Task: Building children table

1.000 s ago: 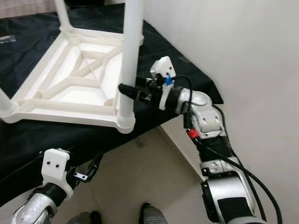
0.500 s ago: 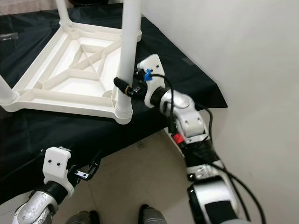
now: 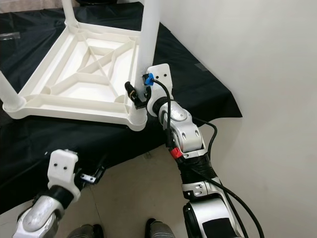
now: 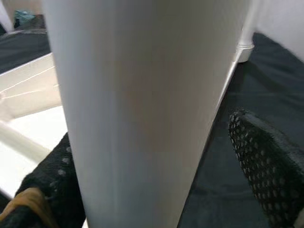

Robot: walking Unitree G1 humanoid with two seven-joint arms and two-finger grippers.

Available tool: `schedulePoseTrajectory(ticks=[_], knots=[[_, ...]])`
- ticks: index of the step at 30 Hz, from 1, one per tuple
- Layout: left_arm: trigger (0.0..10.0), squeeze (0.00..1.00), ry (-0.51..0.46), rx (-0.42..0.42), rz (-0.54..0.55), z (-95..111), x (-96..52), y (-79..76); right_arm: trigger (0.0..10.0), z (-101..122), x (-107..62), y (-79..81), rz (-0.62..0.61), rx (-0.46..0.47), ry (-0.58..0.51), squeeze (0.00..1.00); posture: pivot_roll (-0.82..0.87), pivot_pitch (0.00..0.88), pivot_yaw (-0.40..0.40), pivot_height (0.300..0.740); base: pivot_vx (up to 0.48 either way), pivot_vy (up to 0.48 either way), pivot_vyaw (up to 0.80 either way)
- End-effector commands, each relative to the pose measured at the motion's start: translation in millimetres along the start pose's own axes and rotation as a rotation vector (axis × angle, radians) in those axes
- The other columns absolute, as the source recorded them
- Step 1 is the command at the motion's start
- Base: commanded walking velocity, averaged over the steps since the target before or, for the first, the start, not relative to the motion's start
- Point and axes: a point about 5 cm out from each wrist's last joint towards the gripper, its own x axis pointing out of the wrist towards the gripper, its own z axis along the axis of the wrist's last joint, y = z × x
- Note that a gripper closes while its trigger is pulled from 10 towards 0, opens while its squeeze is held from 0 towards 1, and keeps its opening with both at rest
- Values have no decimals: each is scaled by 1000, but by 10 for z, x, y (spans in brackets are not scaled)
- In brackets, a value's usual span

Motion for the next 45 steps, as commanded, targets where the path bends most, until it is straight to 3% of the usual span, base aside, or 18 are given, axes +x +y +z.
schedulePoseTrajectory(ticks=[1,5,6,7,8,9,10,11,12,13,16,26,31,32,34,35,40,45], knots=[[10000,0,-21,99,8,97,118,145,10000,84,-29,-108,-74,-7,-14,0,-59,111,-121,740,0,0,0],[10000,0,-33,151,-12,142,215,234,10000,91,-34,-104,-83,-1,-11,0,-60,110,-120,740,0,0,0],[10000,0,-33,233,-25,160,316,344,10000,99,-37,-92,-90,5,-11,0,-66,111,-115,740,0,0,0],[10000,0,-33,233,-25,160,316,344,10000,99,-37,-92,-90,5,-11,0,-66,111,-115,740,0,0,0],[10000,0,-17,341,-54,160,437,470,10000,107,-45,-74,-91,10,-12,0,-84,112,-105,740,0,0,0],[10000,0,-17,341,-54,160,437,470,10000,107,-45,-74,-91,10,-12,0,-84,112,-105,740,0,0,0],[10000,0,4,454,-89,157,530,565,10000,115,-54,-59,-92,14,-14,0,-87,115,-104,740,0,0,0],[10000,0,4,454,-89,157,530,565,10000,115,-54,-59,-92,14,-14,0,-87,115,-104,740,0,0,0],[10000,0,30,572,-147,143,622,634,10000,124,-64,-46,-85,20,-18,0,-88,121,-101,740,0,0,0],[10000,0,30,572,-147,143,622,634,10000,124,-64,-46,-85,20,-18,0,-88,121,-101,740,0,0,0],[10000,0,114,802,-372,82,901,691,10000,148,-93,8,-44,34,-31,0,-103,138,-90,740,0,0,0],[10000,0,179,1004,-592,241,1361,717,10000,159,-168,96,-8,46,-21,0,-131,188,-81,740,0,0,0],[10000,0,261,1030,-636,256,1451,812,10000,143,-193,69,-20,44,-7,0,-132,195,-81,740,0,0,0],[2745,0,317,1028,-665,226,1450,848,10000,141,-198,60,-23,43,-5,0,-133,202,-79,740,0,0,0],[2745,0,355,1027,-688,204,1450,874,10000,142,-202,55,-24,43,-3,0,-133,202,-79,740,0,0,0],[0,0,419,1000,-719,153,1427,910,10000,143,-204,48,-28,42,-2,0,-134,202,-80,740,0,0,0],[0,0,535,898,-790,51,1368,966,10000,154,-206,31,-38,38,-2,0,-135,202,-81,740,0,0,0],[0,0,561,865,-838,22,1368,981,10000,167,-212,20,-48,32,-2,0,-140,200,-80,740,0,0,0]])
